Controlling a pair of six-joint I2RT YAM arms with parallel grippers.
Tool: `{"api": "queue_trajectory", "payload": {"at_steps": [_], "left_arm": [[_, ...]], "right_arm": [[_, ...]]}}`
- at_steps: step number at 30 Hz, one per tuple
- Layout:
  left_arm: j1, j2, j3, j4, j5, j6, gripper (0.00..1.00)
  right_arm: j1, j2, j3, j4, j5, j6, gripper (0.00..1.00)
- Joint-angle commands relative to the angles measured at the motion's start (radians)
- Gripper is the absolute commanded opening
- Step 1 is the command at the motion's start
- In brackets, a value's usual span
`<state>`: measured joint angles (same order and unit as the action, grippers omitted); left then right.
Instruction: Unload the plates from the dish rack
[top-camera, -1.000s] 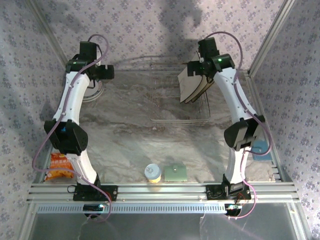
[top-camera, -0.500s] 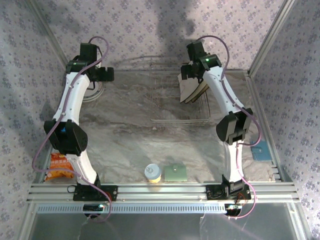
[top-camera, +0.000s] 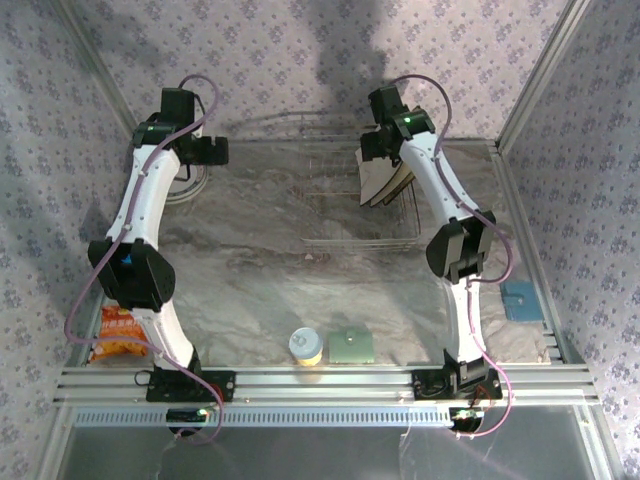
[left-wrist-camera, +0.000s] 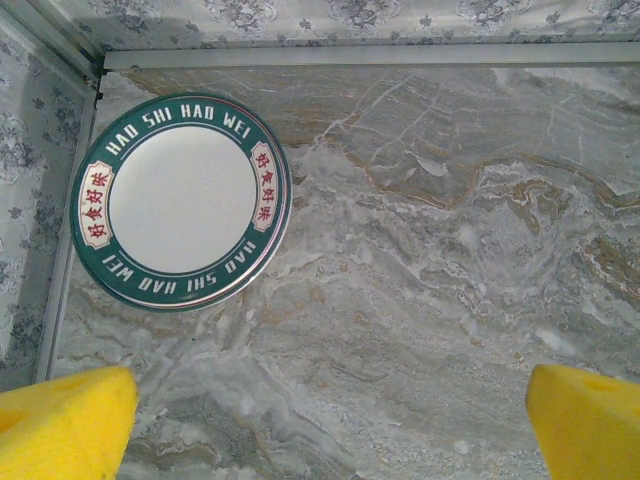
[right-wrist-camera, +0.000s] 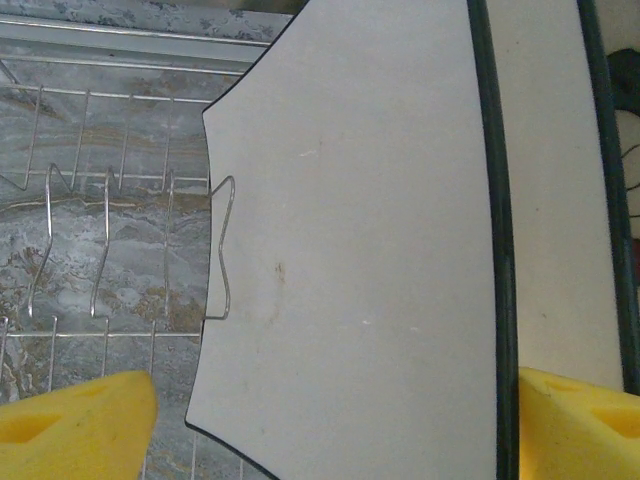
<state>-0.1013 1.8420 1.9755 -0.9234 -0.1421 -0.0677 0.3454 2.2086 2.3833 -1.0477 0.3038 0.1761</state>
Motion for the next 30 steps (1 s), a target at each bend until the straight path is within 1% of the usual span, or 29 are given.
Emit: {"api": "queue_trajectory", "payload": {"at_steps": [1,3,8,17,19,21,23,28,30], "left_arm": [[-0.007,-0.027,-0.006,0.006,0.019,0.016,0.99],[-0.006,-0.027,-0.006,0.006,0.019,0.018,0.99],[-0.006,-0.028,-0.006,0.009,0.021,0.020,0.99],[-0.007,-0.029,-0.006,0.009,0.024,0.022,0.99],[-0.007,-0.029,-0.007,0.009,0.024,0.022,0.99],[-0.006,-0.030,-0.007,0.011,0.024,0.022,0.99],[-0.006,-0.032,-0.009,0.012,0.028,0.021,0.99],[-0.008,-0.035,-0.010,0.011,0.026,0.023,0.99],[-0.007,-0.036,-0.010,0.011,0.026,0.024,0.99]], "right_arm": [[-0.003,0.034,0.046,-0.008,0.001,0.020,0.87],[-0.002,0.045,0.057,-0.007,-0.009,0.023,0.84],[0.001,0.066,0.083,0.001,-0.017,0.032,0.81],[0.006,0.099,0.114,0.010,-0.028,0.054,0.68],[0.007,0.102,0.118,0.009,-0.026,0.056,0.57],[0.007,0.103,0.122,0.010,-0.029,0.058,0.51],[0.008,0.105,0.122,0.011,-0.031,0.060,0.41],[0.008,0.104,0.124,0.008,-0.033,0.063,0.35],[0.009,0.105,0.126,0.006,-0.034,0.065,0.29]]}}
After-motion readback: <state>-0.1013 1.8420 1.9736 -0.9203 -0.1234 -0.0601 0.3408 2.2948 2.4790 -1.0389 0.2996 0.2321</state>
